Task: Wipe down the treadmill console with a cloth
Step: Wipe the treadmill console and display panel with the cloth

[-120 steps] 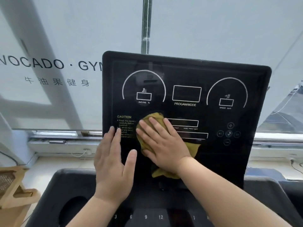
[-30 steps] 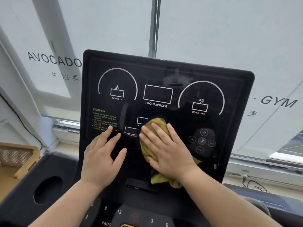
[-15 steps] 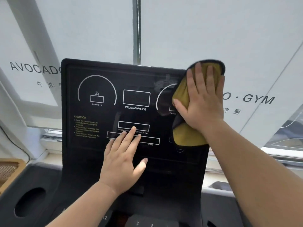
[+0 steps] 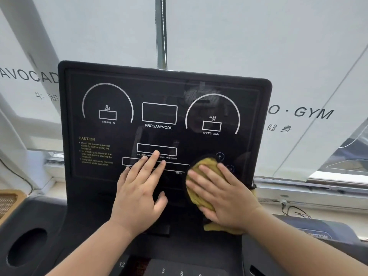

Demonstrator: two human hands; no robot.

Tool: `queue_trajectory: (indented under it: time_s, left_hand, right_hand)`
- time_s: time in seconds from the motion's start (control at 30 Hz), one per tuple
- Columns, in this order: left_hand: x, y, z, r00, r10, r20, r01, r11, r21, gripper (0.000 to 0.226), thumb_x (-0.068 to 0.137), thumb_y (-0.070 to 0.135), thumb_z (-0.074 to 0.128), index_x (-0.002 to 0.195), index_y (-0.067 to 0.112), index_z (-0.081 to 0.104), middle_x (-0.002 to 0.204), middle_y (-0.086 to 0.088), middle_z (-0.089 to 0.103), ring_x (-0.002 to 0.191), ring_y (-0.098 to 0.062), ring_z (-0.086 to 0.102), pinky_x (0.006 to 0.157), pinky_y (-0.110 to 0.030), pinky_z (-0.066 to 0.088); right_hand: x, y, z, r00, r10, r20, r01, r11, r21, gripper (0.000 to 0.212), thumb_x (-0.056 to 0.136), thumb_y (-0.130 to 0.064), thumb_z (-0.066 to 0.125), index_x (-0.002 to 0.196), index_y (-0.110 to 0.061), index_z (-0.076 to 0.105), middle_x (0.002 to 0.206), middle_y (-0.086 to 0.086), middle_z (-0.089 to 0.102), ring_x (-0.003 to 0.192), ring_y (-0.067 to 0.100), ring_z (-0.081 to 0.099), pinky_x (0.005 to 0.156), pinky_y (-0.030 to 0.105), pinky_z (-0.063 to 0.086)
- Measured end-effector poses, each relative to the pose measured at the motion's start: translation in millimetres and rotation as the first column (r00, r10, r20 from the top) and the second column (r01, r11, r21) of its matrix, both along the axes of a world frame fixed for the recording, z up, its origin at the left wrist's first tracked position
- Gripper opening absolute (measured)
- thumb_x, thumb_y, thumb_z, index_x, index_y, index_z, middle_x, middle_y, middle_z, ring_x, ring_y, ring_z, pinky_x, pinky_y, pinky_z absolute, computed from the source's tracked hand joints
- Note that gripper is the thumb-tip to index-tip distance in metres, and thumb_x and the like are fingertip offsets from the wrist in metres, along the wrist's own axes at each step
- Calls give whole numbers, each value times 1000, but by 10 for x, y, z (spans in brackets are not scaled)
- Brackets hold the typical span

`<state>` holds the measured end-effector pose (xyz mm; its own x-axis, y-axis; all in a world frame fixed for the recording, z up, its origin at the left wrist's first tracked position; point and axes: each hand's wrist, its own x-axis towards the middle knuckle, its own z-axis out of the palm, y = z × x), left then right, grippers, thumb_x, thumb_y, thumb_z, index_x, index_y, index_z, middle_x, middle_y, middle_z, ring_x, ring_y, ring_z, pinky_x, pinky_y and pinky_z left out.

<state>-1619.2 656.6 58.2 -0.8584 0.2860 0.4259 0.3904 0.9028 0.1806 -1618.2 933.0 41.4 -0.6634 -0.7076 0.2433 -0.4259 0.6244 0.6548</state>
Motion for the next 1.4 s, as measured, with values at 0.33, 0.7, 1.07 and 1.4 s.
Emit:
queue_trajectory:
  time_s: [0.33,0.7,1.07,1.4]
  left_hand:
    - [42,31,71,999,10,45,-9,1000,-5,76,79,53,50,147,20,49,164,4,30,145,-24,34,107,-56,42]
    - [88,11,-13,997,1,76,1,1000,-24,83,78,47,58,153,18,39,168,1,19,154,-24,18,117,-60,29]
    - [267,-2,-249,995,100,0,-100,987,129,76,72,22,59,146,11,48,159,-11,36,147,-35,30,119,-58,25]
    - [517,-646,-642,954,261,150,-282,949,141,73,78,27,53,148,11,42,163,-14,23,147,-39,23,119,-57,20]
  right_hand:
    - [-822,352,1576,985,-121,-126,90,969,-232,85,95,-70,39,164,-25,19,172,2,14,158,33,12,125,62,3]
    - [-359,188,695,977,-191,-96,143,917,-371,95,93,-78,34,164,-18,18,172,8,12,158,34,8,126,59,1]
    - [301,-17,-554,970,-241,-24,211,888,-409,82,100,-68,26,165,-21,10,172,3,1,159,28,-1,127,55,-4]
    - [455,-54,-763,977,-214,-18,199,931,-308,79,102,-60,33,165,-20,7,172,4,10,158,32,4,126,56,-10]
